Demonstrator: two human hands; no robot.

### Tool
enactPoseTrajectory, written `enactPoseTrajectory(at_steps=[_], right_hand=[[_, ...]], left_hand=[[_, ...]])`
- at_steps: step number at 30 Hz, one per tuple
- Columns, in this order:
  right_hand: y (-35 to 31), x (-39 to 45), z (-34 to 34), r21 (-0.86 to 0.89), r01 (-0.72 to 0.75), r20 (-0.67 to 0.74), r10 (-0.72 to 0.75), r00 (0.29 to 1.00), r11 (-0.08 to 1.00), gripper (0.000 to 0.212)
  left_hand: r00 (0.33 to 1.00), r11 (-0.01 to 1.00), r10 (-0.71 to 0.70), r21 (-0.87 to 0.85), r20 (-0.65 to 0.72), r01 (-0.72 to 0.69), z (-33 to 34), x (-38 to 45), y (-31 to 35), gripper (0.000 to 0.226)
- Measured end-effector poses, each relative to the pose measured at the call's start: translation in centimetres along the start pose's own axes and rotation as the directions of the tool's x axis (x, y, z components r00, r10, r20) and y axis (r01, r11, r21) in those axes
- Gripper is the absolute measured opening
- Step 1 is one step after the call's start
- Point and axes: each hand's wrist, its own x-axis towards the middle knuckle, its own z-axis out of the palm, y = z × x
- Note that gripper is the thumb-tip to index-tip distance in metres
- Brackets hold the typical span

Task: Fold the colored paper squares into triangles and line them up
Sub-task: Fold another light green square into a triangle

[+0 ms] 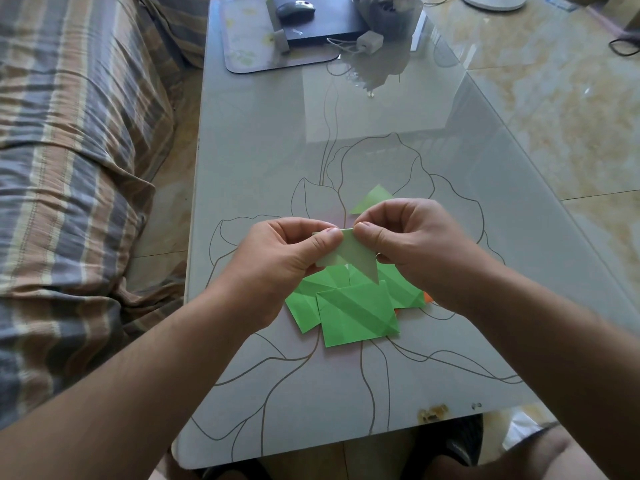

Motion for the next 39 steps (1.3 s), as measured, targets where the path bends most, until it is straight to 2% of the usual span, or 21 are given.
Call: enactPoseTrajectory(at_steps=[10, 12, 14, 23, 36, 39], right_hand=[[0.4, 0.2, 0.8, 0.035, 0.051, 0.039, -0.052, 0.998, 0.998, 0.010], [0.5, 0.3, 1.0, 0.018, 0.059, 0.043, -0.060, 0.997, 0.998, 0.011], [0.6, 0.4, 1.1, 0.021, 0.045, 0.055, -0.046, 0.997, 0.999, 0.011], [-0.2, 0.3, 0.1, 0.041, -0.003, 0.059, 0.000, 0.998, 0.999, 0.011], [-0.4, 0.3, -0.1, 0.026, -0.046, 0.039, 0.045, 0.998, 0.999, 0.018], [-0.7, 0.3, -0.3, 0.042, -0.073, 0.071, 0.070, 0.995, 0.996, 0.020]], left_hand=[[1.000, 0.999, 0.029, 0.014, 0.011, -0.029, 0.1, 0.0, -0.4, 0.035], [1.000, 0.999, 0.024, 0.036, 0.019, -0.025, 0.2, -0.1, -0.5, 0.027], [0.999, 0.998, 0.024, 0.054, 0.032, -0.025, 0.2, -0.2, -0.5, 0.015], [0.998, 0.992, 0.067, 0.103, 0.017, -0.068, 0.0, -0.3, 0.0, 0.030], [0.999, 0.990, 0.049, 0.132, 0.004, -0.049, -0.3, -0.4, 0.8, 0.024], [0.999, 0.991, 0.043, 0.130, 0.003, -0.043, -0.4, -0.4, 0.9, 0.018]])
